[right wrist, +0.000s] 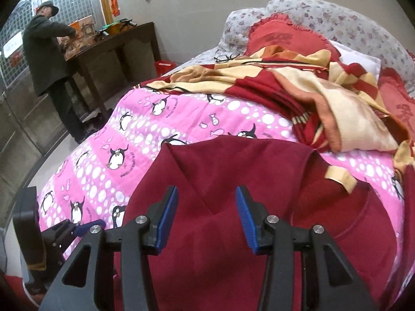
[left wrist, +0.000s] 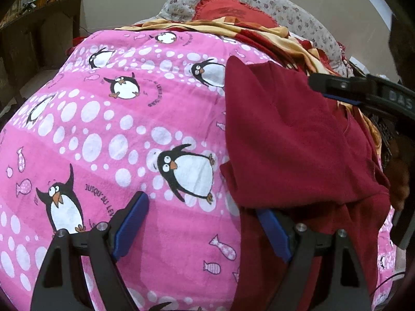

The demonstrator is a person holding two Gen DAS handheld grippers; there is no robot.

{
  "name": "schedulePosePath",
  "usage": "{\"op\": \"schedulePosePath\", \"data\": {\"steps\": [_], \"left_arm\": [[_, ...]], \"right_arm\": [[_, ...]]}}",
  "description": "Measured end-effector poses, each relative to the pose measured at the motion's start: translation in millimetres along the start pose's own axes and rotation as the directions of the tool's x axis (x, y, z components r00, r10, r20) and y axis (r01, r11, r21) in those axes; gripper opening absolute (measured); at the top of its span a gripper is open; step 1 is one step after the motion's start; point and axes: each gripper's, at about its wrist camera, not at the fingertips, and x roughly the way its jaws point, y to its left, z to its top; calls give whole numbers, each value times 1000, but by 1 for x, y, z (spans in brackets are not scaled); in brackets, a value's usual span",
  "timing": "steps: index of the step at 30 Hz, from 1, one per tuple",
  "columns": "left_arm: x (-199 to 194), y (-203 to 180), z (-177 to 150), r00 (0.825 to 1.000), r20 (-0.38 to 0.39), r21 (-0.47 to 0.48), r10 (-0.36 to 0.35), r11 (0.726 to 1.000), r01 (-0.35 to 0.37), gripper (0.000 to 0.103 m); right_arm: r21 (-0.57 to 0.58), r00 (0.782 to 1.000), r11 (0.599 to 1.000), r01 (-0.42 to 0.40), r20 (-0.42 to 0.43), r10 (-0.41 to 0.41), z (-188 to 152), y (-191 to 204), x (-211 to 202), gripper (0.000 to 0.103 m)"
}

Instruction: Fold small clothes

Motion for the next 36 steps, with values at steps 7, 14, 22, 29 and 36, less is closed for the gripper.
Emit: {"op": "schedulePosePath", "data": {"steps": [7, 14, 22, 29, 36], "left_arm": [[1, 1, -1, 1000, 11, 8, -12, 1000, 12, 89], [2, 0, -2, 1000, 12, 24, -8, 1000, 8, 90], [-12, 10, 9, 999, 44, 2, 23, 1000, -23, 90], [-34, 11, 27, 995, 86, 16, 44, 999, -46, 90], [-54, -10, 42, 986, 166, 64, 35, 997, -46, 90]], "right_arm": [[-84, 999, 996, -23, -50, 19, 4, 11, 25, 61], [-161, 989, 984, -82, -137, 60, 6, 25, 75, 46], [-193, 998, 979, -66, -5, 66, 33, 47, 62, 19], [-96, 998, 994, -61, -39, 57, 29, 41, 75, 30], [30, 999, 999, 32, 3, -32, -17, -19, -7, 46]]}}
